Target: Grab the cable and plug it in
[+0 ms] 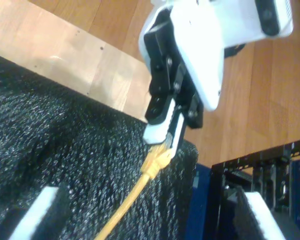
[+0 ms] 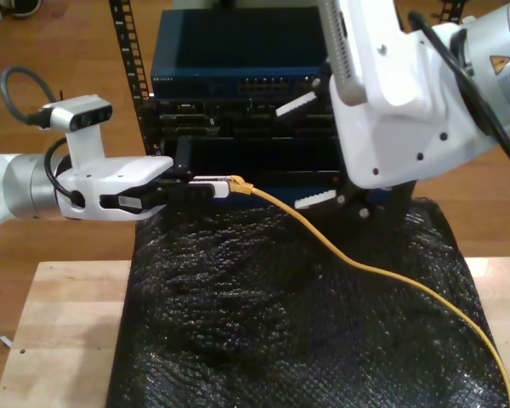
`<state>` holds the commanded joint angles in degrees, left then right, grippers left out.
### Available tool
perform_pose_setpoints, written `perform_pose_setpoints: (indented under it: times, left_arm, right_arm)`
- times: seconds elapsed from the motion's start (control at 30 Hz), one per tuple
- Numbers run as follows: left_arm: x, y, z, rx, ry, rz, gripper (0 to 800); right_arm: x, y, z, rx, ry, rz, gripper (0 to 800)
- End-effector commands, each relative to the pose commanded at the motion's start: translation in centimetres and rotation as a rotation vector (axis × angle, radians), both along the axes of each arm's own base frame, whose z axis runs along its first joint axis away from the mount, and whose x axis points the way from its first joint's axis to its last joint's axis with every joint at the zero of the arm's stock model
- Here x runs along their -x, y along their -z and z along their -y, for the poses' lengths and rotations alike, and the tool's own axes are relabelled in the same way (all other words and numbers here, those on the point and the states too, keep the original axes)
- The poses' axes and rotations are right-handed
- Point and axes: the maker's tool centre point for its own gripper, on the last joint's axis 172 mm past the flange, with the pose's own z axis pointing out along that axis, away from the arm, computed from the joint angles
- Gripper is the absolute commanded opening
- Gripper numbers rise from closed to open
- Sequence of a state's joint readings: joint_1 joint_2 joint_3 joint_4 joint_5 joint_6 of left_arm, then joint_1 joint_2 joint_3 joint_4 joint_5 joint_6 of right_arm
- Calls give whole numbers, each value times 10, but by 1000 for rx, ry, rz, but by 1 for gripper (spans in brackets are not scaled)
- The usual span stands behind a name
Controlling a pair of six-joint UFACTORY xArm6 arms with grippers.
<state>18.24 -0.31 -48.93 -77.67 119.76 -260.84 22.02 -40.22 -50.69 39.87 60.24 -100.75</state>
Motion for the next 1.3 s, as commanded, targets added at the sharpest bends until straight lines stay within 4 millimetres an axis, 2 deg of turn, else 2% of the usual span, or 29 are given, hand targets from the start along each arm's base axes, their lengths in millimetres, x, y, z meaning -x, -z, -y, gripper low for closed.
perform_pose_setpoints:
  times: [0.13,0.3,0.6,0.87,1.07,1.3]
  left_arm:
    - [1,-5,0,25,8,-4,7]
    - [2,-14,-2,82,21,-19,14]
    - [7,-19,-3,102,52,-58,14]
    - [15,-30,-9,171,104,-107,31]
    - [15,-32,-9,193,108,-113,31]
    - [18,-33,-10,202,117,-118,30]
  right_arm:
    - [-4,5,-1,-3,11,8,756]
    - [-1,8,-16,-13,-4,37,758]
    - [-1,13,-38,-20,-46,147,768]
    - [1,12,-32,-25,-43,211,758]
    - [8,9,-39,-32,-63,229,739]
    - [7,13,-43,-34,-60,247,670]
